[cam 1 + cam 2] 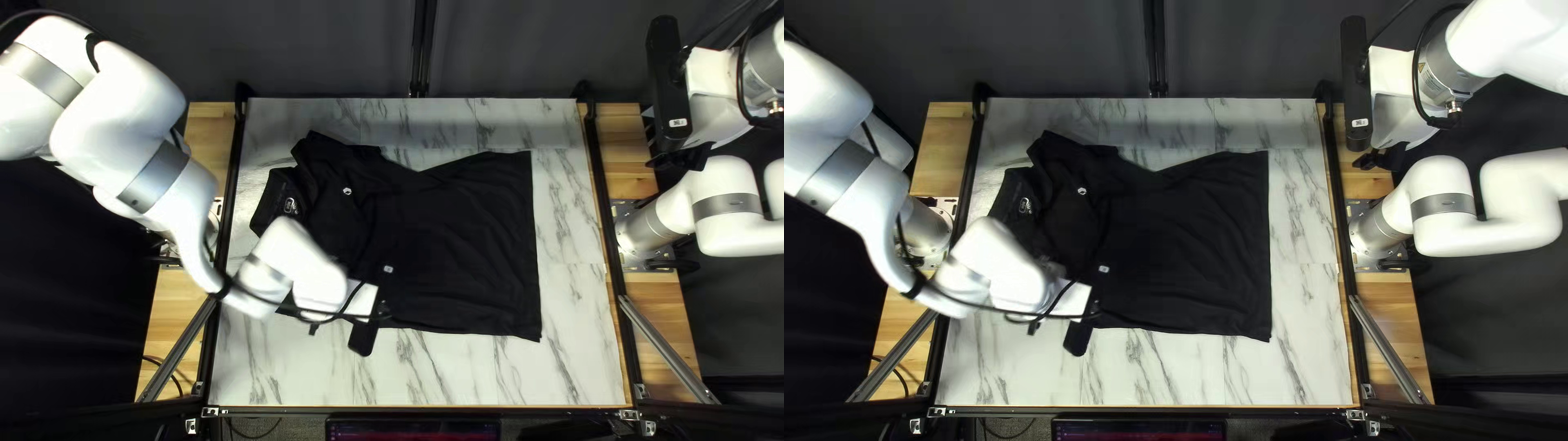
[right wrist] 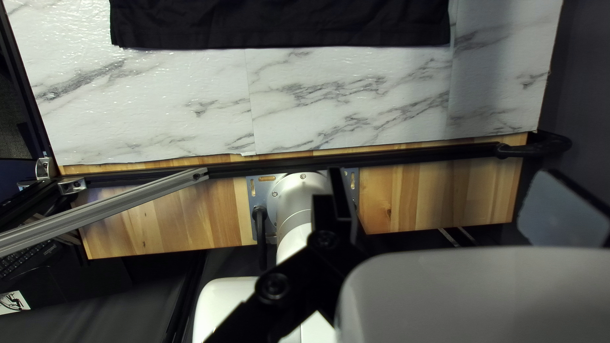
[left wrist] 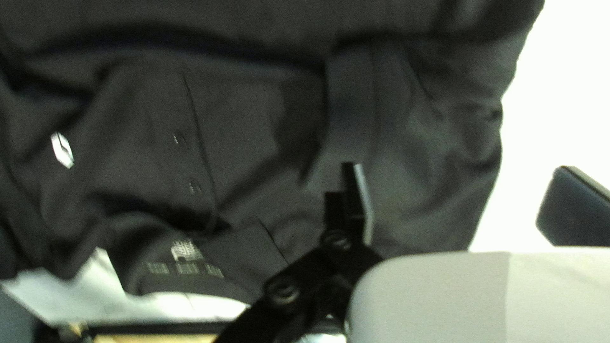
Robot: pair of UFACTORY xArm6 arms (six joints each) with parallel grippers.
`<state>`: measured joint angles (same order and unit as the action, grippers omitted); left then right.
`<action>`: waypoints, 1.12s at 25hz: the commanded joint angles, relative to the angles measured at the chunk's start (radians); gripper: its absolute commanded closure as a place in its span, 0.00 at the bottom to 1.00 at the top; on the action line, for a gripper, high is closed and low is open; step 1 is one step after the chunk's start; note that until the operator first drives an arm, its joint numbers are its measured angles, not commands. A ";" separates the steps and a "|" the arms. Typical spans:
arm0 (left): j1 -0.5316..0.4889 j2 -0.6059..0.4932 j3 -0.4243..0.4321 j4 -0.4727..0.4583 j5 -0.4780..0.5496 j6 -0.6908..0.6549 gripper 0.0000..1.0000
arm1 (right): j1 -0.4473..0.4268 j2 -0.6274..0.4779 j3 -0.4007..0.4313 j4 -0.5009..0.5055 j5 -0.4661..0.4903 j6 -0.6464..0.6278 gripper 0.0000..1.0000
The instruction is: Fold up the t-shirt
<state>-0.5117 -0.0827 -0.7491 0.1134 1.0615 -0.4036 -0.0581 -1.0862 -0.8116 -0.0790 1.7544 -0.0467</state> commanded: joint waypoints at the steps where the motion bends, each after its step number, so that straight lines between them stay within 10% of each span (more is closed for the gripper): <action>1: 0.046 -0.150 0.163 0.003 0.005 -0.051 0.00 | 0.000 0.000 0.000 0.000 0.000 0.000 0.00; 28: 0.137 -0.270 0.249 -0.035 -0.001 0.013 0.00 | 0.000 0.000 0.000 0.000 0.000 0.000 0.00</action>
<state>-0.3748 -0.3526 -0.5005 0.0784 1.0610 -0.3907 -0.0581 -1.0862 -0.8116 -0.0790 1.7544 -0.0467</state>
